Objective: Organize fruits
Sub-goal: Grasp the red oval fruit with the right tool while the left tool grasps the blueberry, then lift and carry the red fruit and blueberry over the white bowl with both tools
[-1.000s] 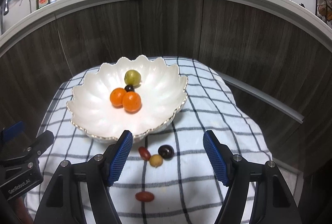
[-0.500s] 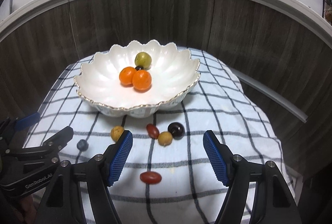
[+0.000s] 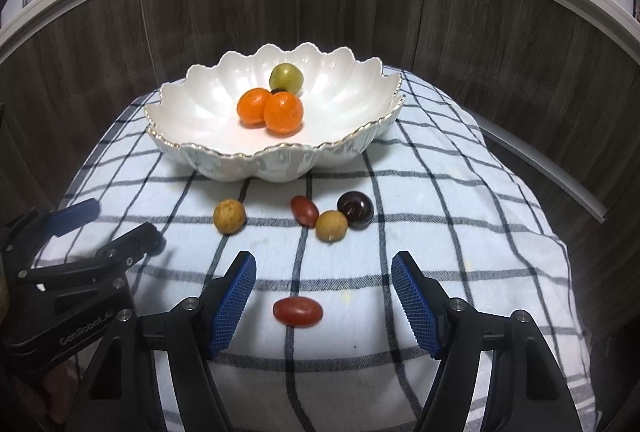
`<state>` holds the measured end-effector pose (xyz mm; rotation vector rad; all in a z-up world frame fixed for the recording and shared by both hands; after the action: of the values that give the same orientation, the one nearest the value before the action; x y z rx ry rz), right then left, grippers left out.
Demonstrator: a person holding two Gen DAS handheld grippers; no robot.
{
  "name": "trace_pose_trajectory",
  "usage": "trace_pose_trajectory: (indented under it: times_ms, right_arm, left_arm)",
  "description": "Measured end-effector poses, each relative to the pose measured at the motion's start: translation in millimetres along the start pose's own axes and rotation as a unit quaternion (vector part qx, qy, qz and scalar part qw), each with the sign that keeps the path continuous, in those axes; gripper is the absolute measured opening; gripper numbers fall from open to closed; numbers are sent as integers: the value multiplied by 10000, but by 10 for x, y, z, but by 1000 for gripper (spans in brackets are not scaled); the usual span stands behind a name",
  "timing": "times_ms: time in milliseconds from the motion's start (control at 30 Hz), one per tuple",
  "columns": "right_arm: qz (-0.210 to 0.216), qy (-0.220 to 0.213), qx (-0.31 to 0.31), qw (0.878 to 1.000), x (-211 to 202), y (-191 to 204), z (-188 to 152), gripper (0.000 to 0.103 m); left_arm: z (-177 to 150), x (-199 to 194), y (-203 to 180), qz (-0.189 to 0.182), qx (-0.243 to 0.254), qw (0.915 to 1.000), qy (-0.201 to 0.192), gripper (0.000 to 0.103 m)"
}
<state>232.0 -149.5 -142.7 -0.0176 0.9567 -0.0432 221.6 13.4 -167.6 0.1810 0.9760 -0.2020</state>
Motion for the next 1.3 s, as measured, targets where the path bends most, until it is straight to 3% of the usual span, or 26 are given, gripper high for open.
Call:
trace_pose_trajectory:
  times_ms: [267,400,667,733,900,1300]
  right_arm:
    - [44,6,-94,9999,55,44,-91,71]
    - [17,-1,-98,10000,91,35,-98,70]
    - [158,240,-138,9995,225,71,-157,53]
    - [178,325,-109,9993,264,64,-175,49]
    - [253,279,-201,9991,239,109,-209,30]
    - [290,278,-139,9991,237,76,-170,30]
  left_arm:
    - [-44,104,-21,-34,43,10000,63,60]
    - [-42,175,-35,-66,72,9998,145,53]
    - [-24,233,-70,-143,91,9996,207,42]
    - [-24,233,-78,-192,114,9996,198,35]
    - [-33,218,-112,-315,169,9992,170,24]
    - [-41,192,-73,-332,20,9993,181,22]
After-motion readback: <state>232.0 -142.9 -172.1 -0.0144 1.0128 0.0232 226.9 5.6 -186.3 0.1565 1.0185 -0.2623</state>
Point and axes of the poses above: each gripper's, at about its wrist camera, not at the fingertips, and x roughly the way its jaws point, y to its left, z to its top, the point moved 1 cm from there along x, roughly the way its jaws point, and after that the axes turned 8 degrees about y, right-handed, at the moved point
